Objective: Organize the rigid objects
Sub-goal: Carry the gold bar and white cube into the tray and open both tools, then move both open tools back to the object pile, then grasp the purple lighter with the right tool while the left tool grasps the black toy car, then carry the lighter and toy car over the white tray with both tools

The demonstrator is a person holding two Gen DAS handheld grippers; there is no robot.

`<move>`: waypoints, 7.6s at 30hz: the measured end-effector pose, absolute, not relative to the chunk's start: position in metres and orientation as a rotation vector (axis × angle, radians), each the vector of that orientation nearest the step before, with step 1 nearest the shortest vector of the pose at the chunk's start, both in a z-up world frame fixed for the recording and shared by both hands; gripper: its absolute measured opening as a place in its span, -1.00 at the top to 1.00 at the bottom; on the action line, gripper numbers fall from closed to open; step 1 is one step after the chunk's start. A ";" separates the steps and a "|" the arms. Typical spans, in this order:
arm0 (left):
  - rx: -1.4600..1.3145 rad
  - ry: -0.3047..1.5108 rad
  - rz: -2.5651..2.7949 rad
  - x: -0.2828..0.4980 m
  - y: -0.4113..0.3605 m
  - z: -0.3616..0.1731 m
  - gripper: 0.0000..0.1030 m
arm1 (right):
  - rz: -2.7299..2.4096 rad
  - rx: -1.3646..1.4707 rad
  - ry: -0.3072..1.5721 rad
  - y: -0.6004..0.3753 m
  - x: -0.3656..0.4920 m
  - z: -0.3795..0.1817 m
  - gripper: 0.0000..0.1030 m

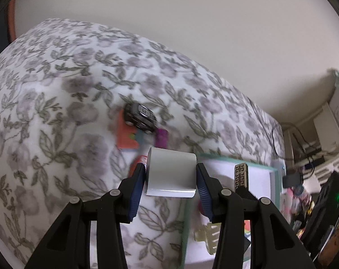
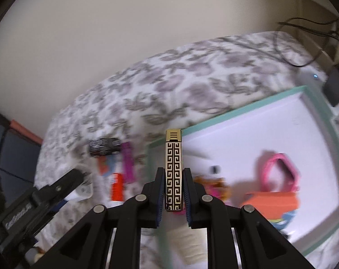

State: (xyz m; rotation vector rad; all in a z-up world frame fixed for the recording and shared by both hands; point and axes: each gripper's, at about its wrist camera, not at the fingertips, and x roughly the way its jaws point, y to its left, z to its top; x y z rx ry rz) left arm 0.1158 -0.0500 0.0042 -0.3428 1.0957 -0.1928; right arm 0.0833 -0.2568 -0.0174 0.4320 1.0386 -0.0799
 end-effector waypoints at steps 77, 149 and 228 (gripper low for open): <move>-0.301 1.120 -0.083 0.116 -0.070 -0.019 -0.73 | -0.292 0.342 0.983 -0.317 0.072 -0.017 -0.93; -0.583 1.115 -0.175 0.221 0.009 -0.072 0.35 | 0.101 0.137 1.080 -0.140 0.183 -0.087 0.31; -0.546 1.010 -0.424 0.100 -0.100 -0.003 0.36 | -0.225 0.337 1.015 -0.309 0.052 0.006 0.59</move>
